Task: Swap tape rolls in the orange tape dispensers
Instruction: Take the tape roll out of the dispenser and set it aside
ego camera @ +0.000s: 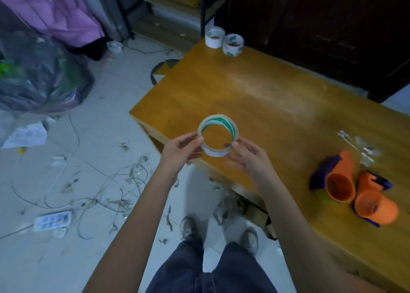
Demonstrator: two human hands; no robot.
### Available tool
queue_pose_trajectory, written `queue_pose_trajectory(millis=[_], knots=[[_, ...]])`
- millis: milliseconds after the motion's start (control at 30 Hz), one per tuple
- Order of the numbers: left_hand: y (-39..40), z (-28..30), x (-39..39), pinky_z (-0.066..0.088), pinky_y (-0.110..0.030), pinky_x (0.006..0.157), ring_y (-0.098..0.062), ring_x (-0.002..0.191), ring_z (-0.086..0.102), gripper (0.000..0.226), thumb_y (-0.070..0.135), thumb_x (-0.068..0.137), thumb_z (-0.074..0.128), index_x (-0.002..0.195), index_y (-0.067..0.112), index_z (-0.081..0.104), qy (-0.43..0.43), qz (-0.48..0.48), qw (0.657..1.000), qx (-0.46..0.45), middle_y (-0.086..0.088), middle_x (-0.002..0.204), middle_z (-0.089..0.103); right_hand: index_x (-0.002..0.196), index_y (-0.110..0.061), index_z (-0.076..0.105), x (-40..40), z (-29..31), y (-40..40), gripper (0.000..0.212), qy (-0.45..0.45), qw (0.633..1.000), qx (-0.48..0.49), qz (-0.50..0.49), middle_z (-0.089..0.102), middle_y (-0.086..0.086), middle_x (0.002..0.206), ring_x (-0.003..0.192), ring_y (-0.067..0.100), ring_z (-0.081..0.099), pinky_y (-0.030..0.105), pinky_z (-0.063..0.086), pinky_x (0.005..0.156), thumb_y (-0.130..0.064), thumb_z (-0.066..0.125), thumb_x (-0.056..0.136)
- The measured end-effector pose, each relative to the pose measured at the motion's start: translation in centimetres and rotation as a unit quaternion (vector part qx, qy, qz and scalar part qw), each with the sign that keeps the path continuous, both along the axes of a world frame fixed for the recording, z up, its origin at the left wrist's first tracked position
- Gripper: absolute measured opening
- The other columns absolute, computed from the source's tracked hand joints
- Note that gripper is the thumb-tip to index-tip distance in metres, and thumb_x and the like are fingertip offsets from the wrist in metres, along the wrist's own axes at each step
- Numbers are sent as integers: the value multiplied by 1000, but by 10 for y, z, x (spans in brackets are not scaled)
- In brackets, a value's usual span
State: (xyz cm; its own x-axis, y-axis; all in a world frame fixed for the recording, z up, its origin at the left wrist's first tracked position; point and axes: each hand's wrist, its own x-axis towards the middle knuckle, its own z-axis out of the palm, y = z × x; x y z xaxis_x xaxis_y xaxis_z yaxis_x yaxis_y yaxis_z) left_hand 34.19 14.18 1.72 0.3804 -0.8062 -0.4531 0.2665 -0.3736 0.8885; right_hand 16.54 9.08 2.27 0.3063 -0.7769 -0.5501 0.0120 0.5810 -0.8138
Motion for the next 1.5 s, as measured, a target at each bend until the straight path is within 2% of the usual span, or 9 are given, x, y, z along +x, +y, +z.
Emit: queue_pose_trajectory(millis=[200,367,633,767,900,1067,1333,1400,1500], knots=[[-23,0,56,57,-22,68,-19,87,69,39,21,84,68,121,9,63,-7,-43,999,-6,-6,100,72,127,-7,54,51,-1,-12,46,27,999,9,-34,68,12,112,86,16,69,26,57,71,-21,66,85],[-62,-7,81,56,-20,65,-15,83,69,39,20,84,69,121,10,62,4,-75,997,-4,-1,96,72,127,-3,54,75,-8,-48,43,36,998,10,-55,68,14,109,92,23,68,31,55,80,-14,64,87],[-157,-13,123,59,-25,72,-10,80,69,39,20,84,68,121,10,61,-28,-125,992,8,3,92,70,128,0,51,118,-27,-124,47,17,995,15,-101,66,16,114,99,24,68,33,55,88,-12,66,85],[-197,-16,144,58,-22,68,-10,83,69,40,22,85,68,123,12,60,-42,-141,989,11,-2,101,70,126,-2,51,139,-26,-159,43,24,993,4,-112,66,15,112,97,23,68,35,54,90,-11,65,87],[-230,-17,161,59,-28,74,-12,88,69,41,24,85,68,124,13,60,-44,-164,985,22,-1,102,70,127,1,51,154,-27,-187,47,38,991,4,-127,66,14,111,97,23,68,32,56,85,-15,67,85],[-267,-19,178,58,-26,70,-11,86,68,41,24,86,66,125,12,59,-36,-198,979,34,5,96,67,125,-2,52,174,-31,-213,44,48,984,7,-173,65,15,111,94,25,68,30,57,80,-15,66,86],[-316,-39,179,55,-30,71,-15,77,63,44,16,87,65,129,6,52,-21,-265,960,88,-5,100,62,125,3,53,198,-47,-238,40,90,960,26,-264,65,15,103,84,23,65,27,56,72,-12,61,89],[-325,-49,175,55,-32,75,-19,83,64,46,15,88,64,130,5,50,-41,-280,954,93,-6,102,62,125,2,55,202,-55,-245,40,111,955,39,-272,64,14,104,91,25,64,30,56,74,-15,62,89],[-335,-64,168,50,-33,90,-21,108,59,43,20,90,60,131,8,51,-116,-308,941,79,-7,119,61,124,-3,57,204,-67,-257,38,155,943,58,-287,65,14,108,94,23,64,27,57,70,-17,61,89]])
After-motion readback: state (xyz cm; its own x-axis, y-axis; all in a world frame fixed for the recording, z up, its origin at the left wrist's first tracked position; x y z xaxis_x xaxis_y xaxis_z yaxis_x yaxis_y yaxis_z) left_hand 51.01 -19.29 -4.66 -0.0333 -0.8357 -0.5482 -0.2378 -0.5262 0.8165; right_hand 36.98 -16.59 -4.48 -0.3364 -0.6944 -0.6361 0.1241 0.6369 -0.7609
